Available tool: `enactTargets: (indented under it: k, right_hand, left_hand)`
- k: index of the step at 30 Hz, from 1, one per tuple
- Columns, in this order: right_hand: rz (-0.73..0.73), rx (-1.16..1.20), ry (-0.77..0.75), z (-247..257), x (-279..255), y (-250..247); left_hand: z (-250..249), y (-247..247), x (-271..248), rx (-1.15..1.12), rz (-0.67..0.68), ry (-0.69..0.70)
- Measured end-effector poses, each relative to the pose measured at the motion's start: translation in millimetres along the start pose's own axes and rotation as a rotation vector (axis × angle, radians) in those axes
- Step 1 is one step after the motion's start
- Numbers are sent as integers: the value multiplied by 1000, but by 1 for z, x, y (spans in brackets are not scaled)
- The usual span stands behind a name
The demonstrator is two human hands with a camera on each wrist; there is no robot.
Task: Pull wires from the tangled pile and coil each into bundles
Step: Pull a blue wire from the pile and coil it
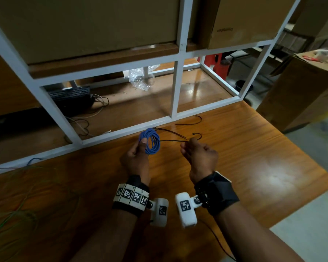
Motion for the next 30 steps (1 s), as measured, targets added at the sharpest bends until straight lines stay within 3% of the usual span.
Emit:
enactTargets:
  k: [8,16,22,26,30]
  right_hand:
    - [-51,36,-26,-25,-14,21]
    - [53,86,38,-39,-16,24]
    - [154,84,79,-39,-16,21]
    - [277,-126,71,-31,-9,12]
    - [436,-374,-126,-9,-2,-4]
  left_hand:
    - [2,-2,-11,-11,-16,20]
    - [0,9,-17,-33,39,-45]
    - [-6,14,-15,2,105,-3]
    - [-13,10,-8,55,154,-2]
    - [-17,2,2,105,195,-9]
Point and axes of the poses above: each hand's wrist, its own x-axis towards the middle knuckle, its own y-axis out of the palm, z = x × y, the point moved 2 cm from there along x, towards the middle knuckle, and after that the axes turned 1 degree about -x, right-handed, at the moved point
